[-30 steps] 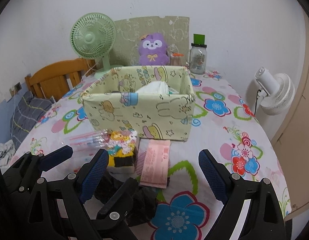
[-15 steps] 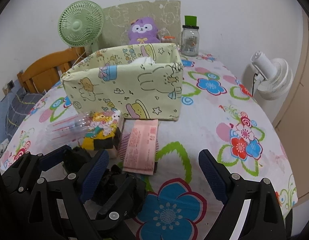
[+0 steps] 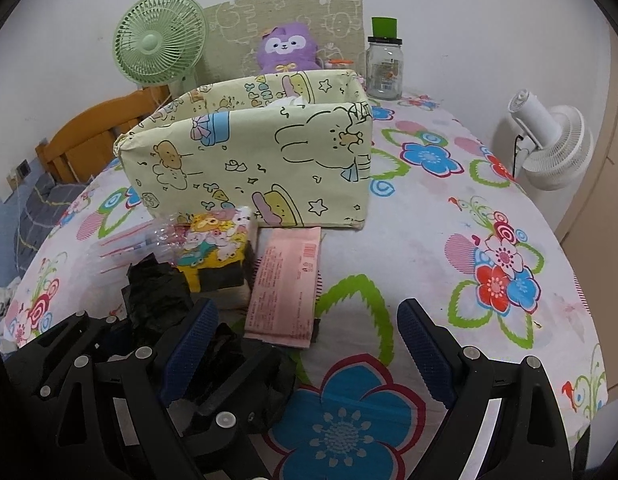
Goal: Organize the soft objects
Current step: 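Grasp the black plastic bag with the left tool while the right tool reaches the pink packet, then close the right tool on the pink paper packet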
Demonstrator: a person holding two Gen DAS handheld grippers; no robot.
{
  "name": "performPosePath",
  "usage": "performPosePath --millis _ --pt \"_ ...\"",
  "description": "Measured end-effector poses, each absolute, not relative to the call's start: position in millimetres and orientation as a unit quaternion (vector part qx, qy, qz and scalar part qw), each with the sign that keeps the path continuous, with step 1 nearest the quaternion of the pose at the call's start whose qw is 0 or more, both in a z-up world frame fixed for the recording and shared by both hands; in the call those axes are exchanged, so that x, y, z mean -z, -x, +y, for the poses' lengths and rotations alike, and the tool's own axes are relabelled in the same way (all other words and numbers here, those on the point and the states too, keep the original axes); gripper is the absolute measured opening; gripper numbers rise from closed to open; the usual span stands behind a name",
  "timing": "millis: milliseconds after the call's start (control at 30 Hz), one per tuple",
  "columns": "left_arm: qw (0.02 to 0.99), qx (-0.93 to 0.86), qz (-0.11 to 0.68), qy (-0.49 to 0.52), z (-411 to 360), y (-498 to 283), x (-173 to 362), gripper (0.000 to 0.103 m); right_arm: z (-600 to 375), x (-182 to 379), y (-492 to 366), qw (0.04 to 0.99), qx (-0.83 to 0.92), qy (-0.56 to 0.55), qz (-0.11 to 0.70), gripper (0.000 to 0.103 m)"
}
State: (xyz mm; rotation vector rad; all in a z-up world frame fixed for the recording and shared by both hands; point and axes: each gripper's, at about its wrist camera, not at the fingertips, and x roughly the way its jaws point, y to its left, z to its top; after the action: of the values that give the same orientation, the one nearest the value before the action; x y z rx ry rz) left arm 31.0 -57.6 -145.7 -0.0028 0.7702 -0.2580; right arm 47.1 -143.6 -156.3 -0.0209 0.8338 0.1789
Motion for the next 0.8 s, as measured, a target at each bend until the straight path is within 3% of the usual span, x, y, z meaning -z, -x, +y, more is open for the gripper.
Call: performPosePath --millis 300,500,800 --pt "0.923 0.119 0.366 0.007 -42.1 -30.3 138.4 0.051 -133.1 151.4 -50.0 0.912 -0.099 0.011 0.399 0.093" --pt "0.923 0.100 0.371 0.010 -30.5 -35.7 139.6 0.050 -125.2 150.3 -53.9 0.912 -0.101 0.016 0.397 0.093" --pt "0.922 0.101 0.375 0.005 -30.4 -40.4 143.6 0.050 -122.1 154.2 -60.7 0.907 -0.101 0.011 0.408 0.077"
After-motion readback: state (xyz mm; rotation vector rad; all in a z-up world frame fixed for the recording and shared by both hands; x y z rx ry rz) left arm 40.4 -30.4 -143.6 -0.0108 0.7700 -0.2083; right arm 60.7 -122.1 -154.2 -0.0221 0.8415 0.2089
